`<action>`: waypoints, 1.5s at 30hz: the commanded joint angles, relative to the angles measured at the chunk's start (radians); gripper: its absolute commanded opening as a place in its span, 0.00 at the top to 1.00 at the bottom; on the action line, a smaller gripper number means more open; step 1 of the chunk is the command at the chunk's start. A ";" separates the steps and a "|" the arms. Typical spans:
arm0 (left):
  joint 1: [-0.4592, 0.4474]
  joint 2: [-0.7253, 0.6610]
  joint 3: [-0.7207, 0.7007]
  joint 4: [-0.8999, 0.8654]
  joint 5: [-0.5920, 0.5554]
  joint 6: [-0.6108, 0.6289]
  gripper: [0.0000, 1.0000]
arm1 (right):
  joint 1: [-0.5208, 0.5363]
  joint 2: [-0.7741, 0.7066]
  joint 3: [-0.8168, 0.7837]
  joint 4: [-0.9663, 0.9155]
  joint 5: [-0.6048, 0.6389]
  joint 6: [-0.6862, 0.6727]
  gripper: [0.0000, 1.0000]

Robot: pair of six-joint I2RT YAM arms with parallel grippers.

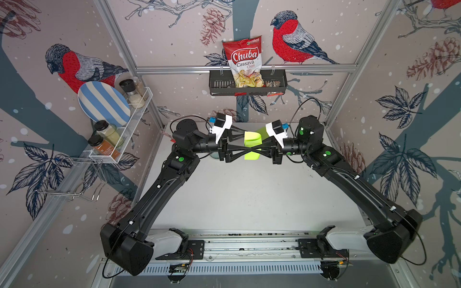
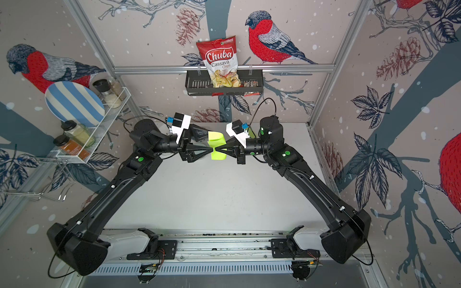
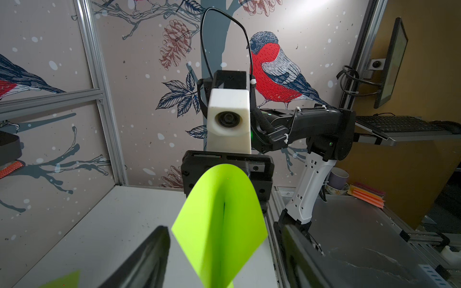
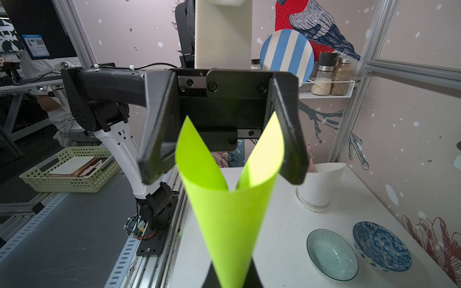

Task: Fold the square paper along the opposite sides
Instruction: Smooth out the paper.

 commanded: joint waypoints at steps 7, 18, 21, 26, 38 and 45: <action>0.002 -0.007 -0.006 0.033 0.000 -0.001 0.64 | 0.007 0.014 0.014 0.021 -0.012 0.005 1.00; 0.002 -0.016 -0.013 0.040 -0.006 -0.001 0.83 | 0.008 0.016 0.013 0.023 -0.011 0.006 1.00; 0.002 -0.016 -0.014 0.042 -0.007 -0.002 0.85 | 0.008 0.017 0.013 0.023 -0.011 0.006 1.00; 0.002 -0.016 -0.016 0.042 -0.009 -0.002 0.91 | 0.008 0.018 0.013 0.025 -0.009 0.005 1.00; 0.002 -0.017 -0.014 0.043 0.000 -0.005 1.00 | 0.012 0.018 0.013 0.023 0.005 0.008 0.97; 0.002 -0.015 -0.010 0.011 0.013 0.013 1.00 | 0.002 0.016 0.063 -0.033 0.026 -0.006 0.60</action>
